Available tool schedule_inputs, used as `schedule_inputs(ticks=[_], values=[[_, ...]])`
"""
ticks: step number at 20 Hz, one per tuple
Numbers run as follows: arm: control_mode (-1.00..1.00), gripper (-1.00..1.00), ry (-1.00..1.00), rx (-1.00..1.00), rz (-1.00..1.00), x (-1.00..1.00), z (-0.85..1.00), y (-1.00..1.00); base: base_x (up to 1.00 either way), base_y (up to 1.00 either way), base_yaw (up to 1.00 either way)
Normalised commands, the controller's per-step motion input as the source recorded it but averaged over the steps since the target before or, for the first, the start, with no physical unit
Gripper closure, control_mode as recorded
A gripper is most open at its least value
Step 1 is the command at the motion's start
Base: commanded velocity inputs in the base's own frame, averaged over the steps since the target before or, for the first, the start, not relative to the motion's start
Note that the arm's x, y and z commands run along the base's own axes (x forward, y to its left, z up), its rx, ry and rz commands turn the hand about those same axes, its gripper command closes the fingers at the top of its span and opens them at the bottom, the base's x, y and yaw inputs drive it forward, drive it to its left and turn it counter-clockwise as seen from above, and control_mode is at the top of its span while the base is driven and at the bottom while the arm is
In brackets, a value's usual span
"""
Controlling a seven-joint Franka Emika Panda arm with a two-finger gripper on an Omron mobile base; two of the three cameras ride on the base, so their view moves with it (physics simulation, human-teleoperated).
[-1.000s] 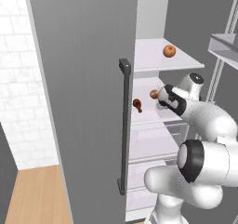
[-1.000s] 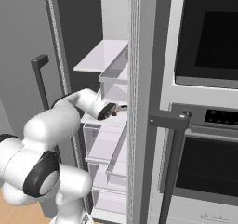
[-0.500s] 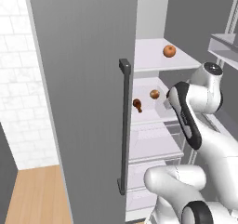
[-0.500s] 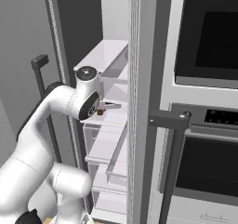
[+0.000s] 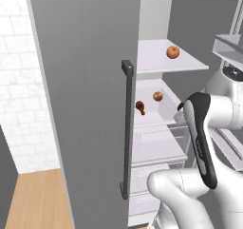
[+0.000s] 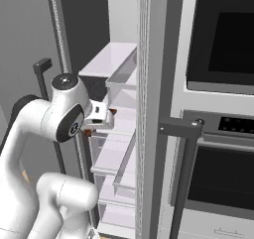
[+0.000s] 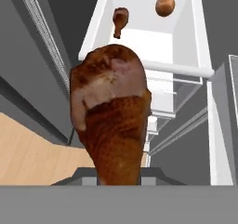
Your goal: Place one onion and one chicken drumstick in each tupperware on the nearby counter, to pack two identical lunches.
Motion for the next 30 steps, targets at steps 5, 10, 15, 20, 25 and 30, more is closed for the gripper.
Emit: schedule_inputs(ticks=[5,10,15,20,25,30], values=[[-1.00,1.00,-0.01,0.00,0.00,-0.44,-0.02,0.02,0.00,0.00,0.00],[1.00,1.00,0.00,0.00,0.00,0.00,0.00,0.00,-1.00,0.21,0.00],[1.00,1.00,0.00,0.00,0.00,0.00,0.00,0.00,-1.00,0.21,-0.15],[1.00,1.00,0.00,0.00,0.00,0.00,0.00,0.00,-0.80,-0.01,-0.65],[1.00,1.00,0.00,0.00,0.00,0.00,0.00,0.00,-0.13,-0.29,-0.82],[1.00,1.00,0.00,0.00,0.00,0.00,0.00,0.00,0.03,-0.64,-0.75]])
